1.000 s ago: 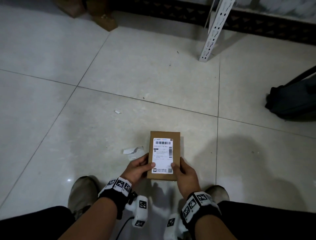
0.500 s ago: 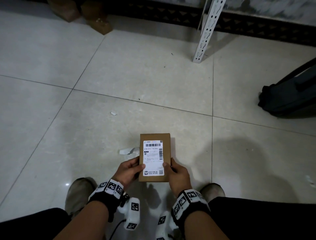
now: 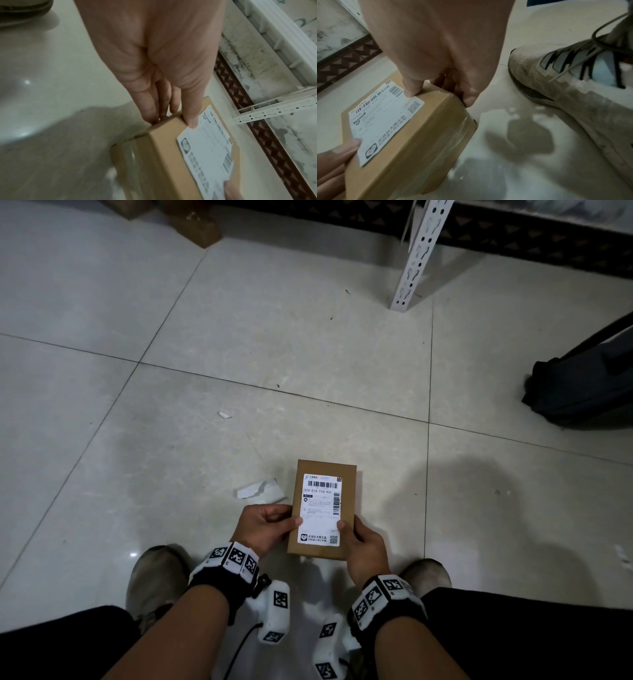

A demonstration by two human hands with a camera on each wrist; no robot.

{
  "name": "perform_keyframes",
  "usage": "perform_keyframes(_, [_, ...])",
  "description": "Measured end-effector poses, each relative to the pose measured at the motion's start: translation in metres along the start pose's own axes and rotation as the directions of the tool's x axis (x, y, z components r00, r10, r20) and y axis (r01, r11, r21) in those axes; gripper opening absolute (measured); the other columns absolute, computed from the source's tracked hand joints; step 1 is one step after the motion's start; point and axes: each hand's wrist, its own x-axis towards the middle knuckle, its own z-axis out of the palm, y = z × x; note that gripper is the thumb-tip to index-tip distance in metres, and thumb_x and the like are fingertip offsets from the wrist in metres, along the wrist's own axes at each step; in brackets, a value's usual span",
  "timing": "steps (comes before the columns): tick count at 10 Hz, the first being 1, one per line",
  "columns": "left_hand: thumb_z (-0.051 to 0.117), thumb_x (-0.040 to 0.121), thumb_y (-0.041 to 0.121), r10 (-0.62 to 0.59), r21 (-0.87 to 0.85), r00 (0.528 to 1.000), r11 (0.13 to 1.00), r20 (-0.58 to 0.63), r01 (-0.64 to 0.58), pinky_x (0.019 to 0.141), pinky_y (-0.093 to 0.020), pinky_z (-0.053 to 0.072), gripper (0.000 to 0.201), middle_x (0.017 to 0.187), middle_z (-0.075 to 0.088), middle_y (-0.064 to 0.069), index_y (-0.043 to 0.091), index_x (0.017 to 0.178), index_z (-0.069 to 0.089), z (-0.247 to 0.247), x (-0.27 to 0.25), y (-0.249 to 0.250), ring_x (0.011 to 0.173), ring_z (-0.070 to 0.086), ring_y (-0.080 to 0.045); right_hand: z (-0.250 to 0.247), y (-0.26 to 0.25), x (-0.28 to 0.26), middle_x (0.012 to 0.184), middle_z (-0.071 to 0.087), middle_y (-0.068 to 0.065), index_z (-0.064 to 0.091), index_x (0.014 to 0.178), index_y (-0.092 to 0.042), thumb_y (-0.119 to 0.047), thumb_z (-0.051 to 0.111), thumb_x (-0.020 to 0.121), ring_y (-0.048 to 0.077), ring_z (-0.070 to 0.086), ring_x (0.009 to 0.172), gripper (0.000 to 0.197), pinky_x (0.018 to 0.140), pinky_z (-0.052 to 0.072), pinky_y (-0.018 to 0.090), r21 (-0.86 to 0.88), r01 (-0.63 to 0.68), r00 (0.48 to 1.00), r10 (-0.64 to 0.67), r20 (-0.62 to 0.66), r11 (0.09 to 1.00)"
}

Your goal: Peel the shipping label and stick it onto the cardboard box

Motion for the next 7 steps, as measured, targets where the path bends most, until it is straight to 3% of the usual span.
perform_keyframes(1, [0.076,0.077,-0.010,-0.012,0.076,0.999,0.997,0.030,0.010,0.080,-0.035,0.061,0.028,0.109,0.076,-0.017,0.002,0.103,0.075,0.001,0.002,0.010,0.087,0.076,-0.022,0.000,-0.006,0.001,0.101,0.078,0.002,0.072,0.108,-0.023,-0.019,0.060,0.098,0.014,0.075,0.085,0.016,0.070,0.058,0.016,0.000,-0.011,1.000,0.011,0.003,1.000])
perform_keyframes(2, [0.073,0.081,-0.009,-0.001,0.140,0.999,0.990,0.038,-0.005,0.090,-0.042,0.058,0.030,0.113,0.074,-0.013,0.012,0.103,0.070,0.004,0.003,0.010,0.099,0.073,-0.024,0.001,-0.006,0.001,0.102,0.078,0.006,0.073,0.109,-0.017,-0.014,0.059,0.098,0.013,0.074,0.082,0.018,0.067,0.057,0.015,0.014,-0.019,1.000,0.020,-0.009,1.000])
perform_keyframes(3, [0.069,0.085,-0.001,0.058,0.274,0.994,0.958,0.094,-0.082,0.099,-0.046,0.054,0.030,0.116,0.075,-0.006,0.019,0.107,0.072,0.005,0.004,0.002,0.109,0.071,-0.020,0.002,-0.006,0.003,0.105,0.078,0.010,0.074,0.113,-0.010,-0.011,0.056,0.099,0.016,0.074,0.083,0.022,0.071,0.058,0.019,0.023,-0.011,1.000,0.011,-0.018,1.000])
perform_keyframes(4, [0.068,0.086,0.001,0.063,0.323,0.992,0.942,0.107,-0.095,0.100,-0.045,0.053,0.031,0.115,0.076,-0.005,0.013,0.115,0.073,0.006,0.003,0.002,0.108,0.071,-0.019,0.003,-0.008,0.001,0.106,0.078,0.010,0.075,0.110,-0.011,-0.014,0.056,0.099,0.023,0.075,0.090,0.022,0.081,0.060,0.029,0.006,-0.026,1.000,0.026,-0.015,1.000])
perform_keyframes(5, [0.072,0.085,0.010,0.051,0.340,0.997,0.938,0.049,-0.065,0.097,-0.038,0.053,0.019,0.101,0.076,-0.001,0.022,0.099,0.076,0.004,-0.002,0.018,0.097,0.070,-0.018,-0.003,-0.025,-0.008,0.090,0.079,0.004,0.076,0.090,-0.013,-0.031,0.058,0.096,0.026,0.074,0.088,0.025,0.089,0.056,0.040,0.047,-0.098,0.992,0.101,-0.080,0.994])
perform_keyframes(6, [0.068,0.083,0.022,0.029,0.221,0.991,0.975,-0.134,0.001,0.083,-0.033,0.051,0.008,0.092,0.073,-0.006,0.024,0.079,0.074,-0.006,0.003,0.033,0.086,0.066,-0.022,-0.011,-0.046,-0.011,0.077,0.073,-0.001,0.070,0.074,-0.018,-0.038,0.057,0.096,0.017,0.067,0.076,0.033,0.084,0.049,0.036,0.050,-0.121,0.983,0.126,-0.134,0.991])
perform_keyframes(7, [0.055,0.095,0.019,-0.030,-0.022,0.971,0.999,-0.239,0.025,0.087,-0.037,0.048,0.025,0.124,0.066,-0.015,0.007,0.112,0.070,-0.020,0.002,0.061,0.106,0.063,-0.031,-0.012,-0.081,-0.029,0.068,0.058,-0.002,0.059,0.066,-0.019,-0.035,0.052,0.100,0.012,0.052,0.065,0.039,0.078,0.038,0.031,0.111,-0.144,0.969,0.163,-0.183,0.983])
